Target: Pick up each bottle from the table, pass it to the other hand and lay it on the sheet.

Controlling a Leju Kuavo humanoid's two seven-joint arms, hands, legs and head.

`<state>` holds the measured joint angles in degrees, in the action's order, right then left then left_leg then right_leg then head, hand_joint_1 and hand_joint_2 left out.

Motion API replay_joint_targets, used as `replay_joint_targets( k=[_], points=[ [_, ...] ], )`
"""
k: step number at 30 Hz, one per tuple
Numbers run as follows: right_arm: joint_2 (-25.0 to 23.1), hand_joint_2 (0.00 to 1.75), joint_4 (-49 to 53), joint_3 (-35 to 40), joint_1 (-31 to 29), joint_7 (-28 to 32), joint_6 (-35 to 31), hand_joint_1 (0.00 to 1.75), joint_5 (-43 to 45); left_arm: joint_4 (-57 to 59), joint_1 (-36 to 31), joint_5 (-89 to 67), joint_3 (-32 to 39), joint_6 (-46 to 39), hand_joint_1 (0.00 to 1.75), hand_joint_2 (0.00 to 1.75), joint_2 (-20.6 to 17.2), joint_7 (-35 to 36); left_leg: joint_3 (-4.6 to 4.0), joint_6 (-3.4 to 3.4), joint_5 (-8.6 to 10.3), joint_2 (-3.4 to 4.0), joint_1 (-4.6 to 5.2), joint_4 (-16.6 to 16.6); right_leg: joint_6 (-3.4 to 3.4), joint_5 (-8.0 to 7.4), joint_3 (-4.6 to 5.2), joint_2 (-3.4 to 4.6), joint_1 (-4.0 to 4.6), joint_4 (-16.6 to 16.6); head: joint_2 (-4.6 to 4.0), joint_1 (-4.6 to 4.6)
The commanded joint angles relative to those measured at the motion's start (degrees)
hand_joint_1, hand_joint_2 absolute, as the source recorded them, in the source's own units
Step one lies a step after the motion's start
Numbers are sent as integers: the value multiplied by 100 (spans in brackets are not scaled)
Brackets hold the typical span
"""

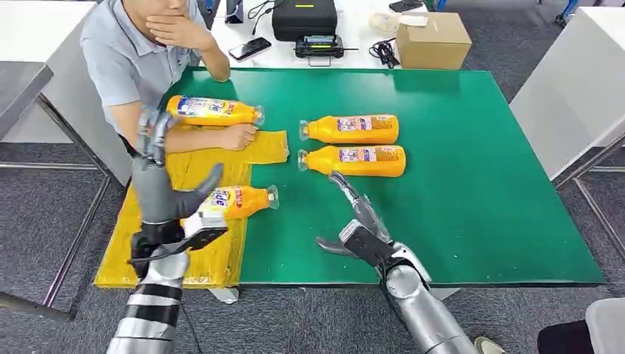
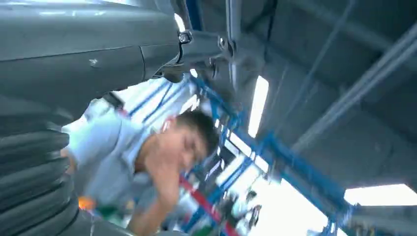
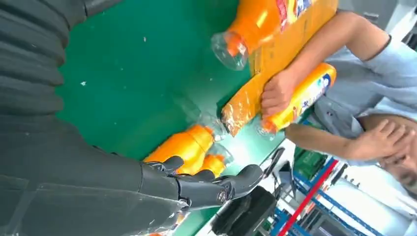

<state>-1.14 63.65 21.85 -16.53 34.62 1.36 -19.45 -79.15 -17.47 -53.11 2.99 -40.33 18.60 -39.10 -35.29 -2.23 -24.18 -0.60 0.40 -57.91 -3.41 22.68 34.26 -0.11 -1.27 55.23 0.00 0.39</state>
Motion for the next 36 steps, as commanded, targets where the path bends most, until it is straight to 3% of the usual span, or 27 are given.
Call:
replay_joint_targets(
  k=[1, 28, 29, 30, 31, 33, 35, 36],
  points=[
    [36, 175, -413, 248, -307, 4, -33, 0, 26, -977, 143, -6, 414, 33, 0, 175, 140, -90, 20, 12, -12, 24, -9, -4, 14, 3, -16, 20, 10, 0, 0, -4],
    [36, 175, -413, 248, -307, 4, -33, 0, 26, -977, 143, -6, 414, 33, 0, 175, 140, -90, 29, 10, -11, 16, -8, -4, 16, 10, -31, 10, 10, 2, 0, -2],
    [416, 175, 320, -177, 565, -856, -2641, 0, -1877, 1259, 412, 2874, -1843, 1757, 0, 175, 140, 843, 21, 7, -6, 13, -6, -2, 13, 6, -23, 9, 8, 1, 0, -2],
    [615, 175, 609, -355, 888, -675, -2598, 0, -1793, 1070, 677, 4400, -2497, 1208, 0, 175, 140, 876, 25, 3, 7, -46, -3, 12, 8, 13, -47, -50, 4, -12, 0, -2],
    [722, 175, 711, -473, 1041, -620, -2648, 0, -1979, 1019, 758, 4507, -2901, 944, 0, 175, 90, 937, 50, 2, 10, -105, -5, 29, 8, 27, -94, -110, 6, -33, 0, -2],
    [678, 175, 711, -652, 1108, -576, -2652, 0, -2161, 1154, 580, 4913, -3346, 626, 0, 175, -196, 935, 47, 0, 3, -91, 2, 0, 6, 29, -15, -96, 2, -16, 0, -9],
    [611, 175, 663, -633, 1032, -569, -2614, 0, -2208, 1219, 447, 5108, -3390, 613, 0, 175, -317, 909, 43, -6, -15, -109, 3, -7, -23, 50, -17, -98, 0, -12, 0, -2],
    [596, 175, 651, -619, 1011, -585, -2612, 0, -2226, 1229, 425, 5135, -3385, 618, 0, 175, -341, 910, 22, -9, -13, -71, 7, 5, -27, 33, -51, -62, -6, -19, 0, -2]
  ],
)
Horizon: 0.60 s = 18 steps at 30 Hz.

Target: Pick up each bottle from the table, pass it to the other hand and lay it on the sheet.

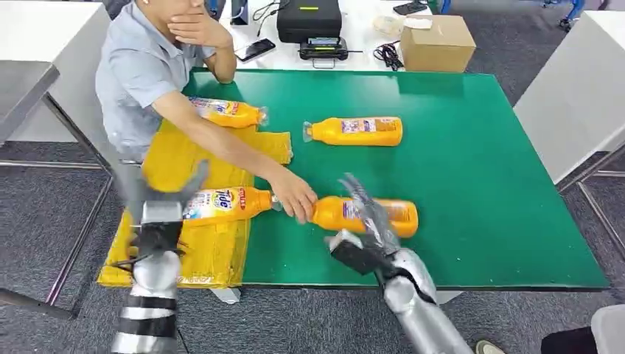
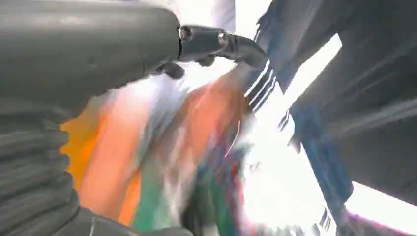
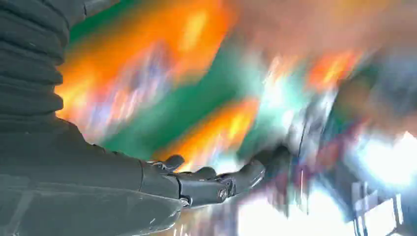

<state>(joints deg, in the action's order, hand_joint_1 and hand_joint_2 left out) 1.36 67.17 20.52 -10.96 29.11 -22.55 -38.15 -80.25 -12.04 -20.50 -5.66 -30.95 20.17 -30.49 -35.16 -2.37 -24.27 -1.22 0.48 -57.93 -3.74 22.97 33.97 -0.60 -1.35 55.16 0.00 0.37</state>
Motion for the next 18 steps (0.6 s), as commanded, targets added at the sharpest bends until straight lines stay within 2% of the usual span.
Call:
replay_joint_targets(
  k=[1, 2, 4, 6, 7, 10, 18],
  points=[
    [361, 175, 257, -456, 423, -157, -298, 0, -534, 1319, -109, 1883, -2494, -288, 0, 175, -486, 54, 19, 6, -15, 6, -4, 4, 10, 8, -32, 0, 6, -12, 0, 0],
    [462, 175, 174, -378, 397, -419, -445, 0, -985, 1177, -18, 1739, -2526, -277, 0, 175, -476, 39, 18, 2, -9, 24, -2, 9, 21, -11, -22, 15, 3, -11, 0, 2],
    [582, 175, 70, -332, 383, -552, -441, 0, -1206, 1075, 64, 1585, -2595, -331, 0, 175, -484, 78, 30, 7, -15, 42, 0, 7, 25, -6, -30, 26, 4, -11, 0, -7],
    [711, 175, -112, -279, 334, -727, -414, 0, -1513, 971, 153, 1488, -2645, -268, 0, 175, -514, 216, 11, 2, -3, 27, 3, 8, 20, -13, -10, 12, 2, -13, 0, -2],
    [723, 175, -204, -262, 299, -747, -305, 0, -1509, 960, 163, 1410, -2653, -269, 0, 175, -532, 244, 30, 8, -12, 31, -2, 7, 28, -5, -29, 16, 8, -14, 0, -7],
    [723, 175, -204, -262, 299, -747, -305, 0, -1509, 960, 163, 1410, -2653, -269, 0, 175, -532, 244, 0, -2, 0, 36, 2, 6, 15, -18, 2, 23, 1, -12, 0, -4],
    [741, 175, -286, -151, 270, -935, -1, 0, -1559, 894, 138, 1161, -2630, -332, 0, 175, -530, 259, 10, 3, -5, 40, -2, 5, 20, -15, -9, 26, 5, -12, 0, -4]
  ],
)
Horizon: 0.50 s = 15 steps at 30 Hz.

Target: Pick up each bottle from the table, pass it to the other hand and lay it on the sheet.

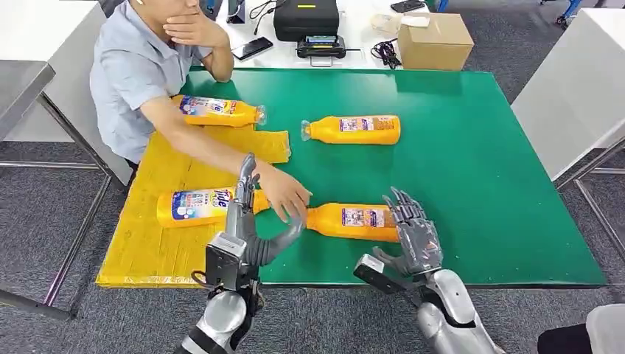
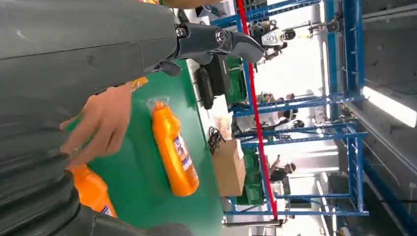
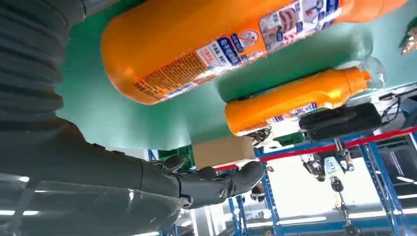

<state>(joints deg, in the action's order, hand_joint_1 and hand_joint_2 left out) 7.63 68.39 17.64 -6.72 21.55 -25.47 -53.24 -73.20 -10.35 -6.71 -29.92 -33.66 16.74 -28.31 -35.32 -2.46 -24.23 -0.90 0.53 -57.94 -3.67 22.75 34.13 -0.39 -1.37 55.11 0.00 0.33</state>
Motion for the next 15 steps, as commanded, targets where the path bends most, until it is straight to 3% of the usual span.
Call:
replay_joint_targets(
  k=[1, 15],
  points=[
    [139, 175, -455, 136, -191, -231, 251, 0, -123, 177, -32, -278, -208, -92, 0, 175, -181, 39, 37, 15, -14, 9, -7, 6, 17, 11, -36, 5, 9, -9, 0, 0],
    [284, 175, -1205, -132, -513, -322, 239, 0, -164, 229, 13, -418, -439, 96, 0, 175, -170, 104, 26, 11, -7, 11, -3, 7, 13, 4, -26, 8, 4, -8, 0, 0]
  ],
)
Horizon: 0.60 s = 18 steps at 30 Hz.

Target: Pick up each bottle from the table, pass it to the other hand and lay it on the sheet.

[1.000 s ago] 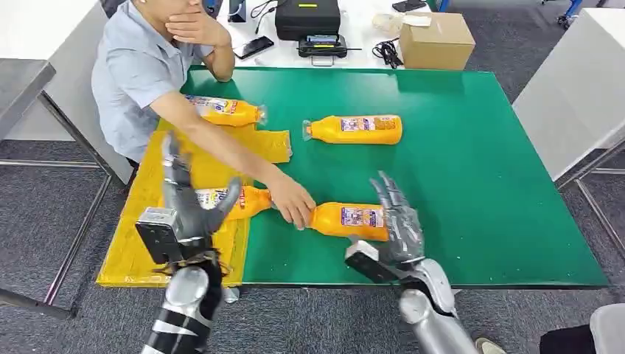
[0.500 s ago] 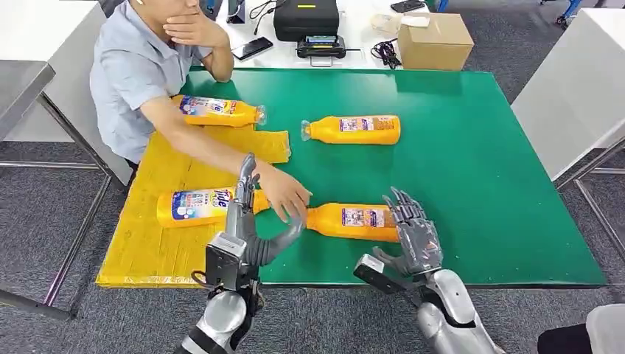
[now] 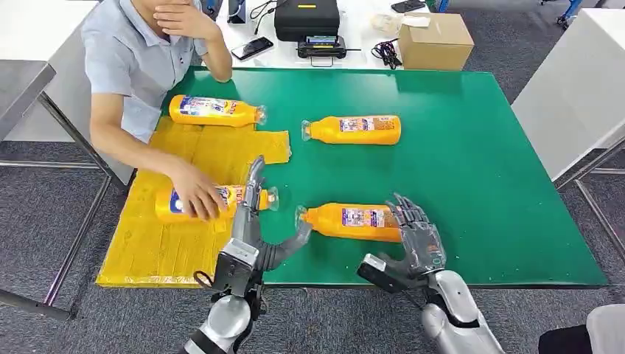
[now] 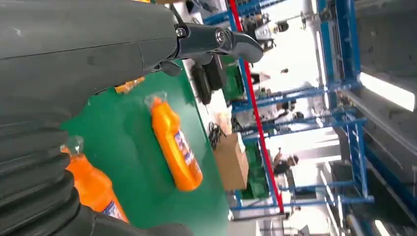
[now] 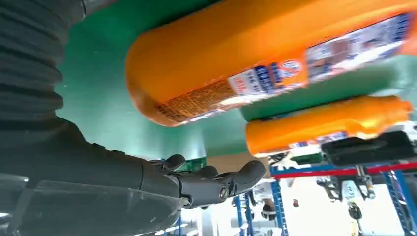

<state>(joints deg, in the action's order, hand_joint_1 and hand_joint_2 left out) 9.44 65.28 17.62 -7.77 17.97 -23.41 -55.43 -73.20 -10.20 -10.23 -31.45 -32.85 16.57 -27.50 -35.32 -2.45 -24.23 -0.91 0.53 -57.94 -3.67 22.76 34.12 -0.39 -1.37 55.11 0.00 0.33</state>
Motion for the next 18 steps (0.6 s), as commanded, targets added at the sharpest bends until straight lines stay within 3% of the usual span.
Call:
replay_joint_targets(
  k=[1, 18],
  points=[
    [98, 175, -895, -129, -398, 46, 29, 0, 58, 224, 2, -71, -289, 13, 0, 175, -152, 26, 18, 8, -4, 8, -3, 6, 9, 2, -17, 6, 4, -7, 0, 0],
    [-31, 175, -1224, 121, -822, 116, 175, 0, -151, 444, -302, 135, -564, -50, 0, 175, -273, -46, 22, 11, -6, 15, -5, 4, 13, 2, -19, 12, 6, -4, 0, 0]
  ],
)
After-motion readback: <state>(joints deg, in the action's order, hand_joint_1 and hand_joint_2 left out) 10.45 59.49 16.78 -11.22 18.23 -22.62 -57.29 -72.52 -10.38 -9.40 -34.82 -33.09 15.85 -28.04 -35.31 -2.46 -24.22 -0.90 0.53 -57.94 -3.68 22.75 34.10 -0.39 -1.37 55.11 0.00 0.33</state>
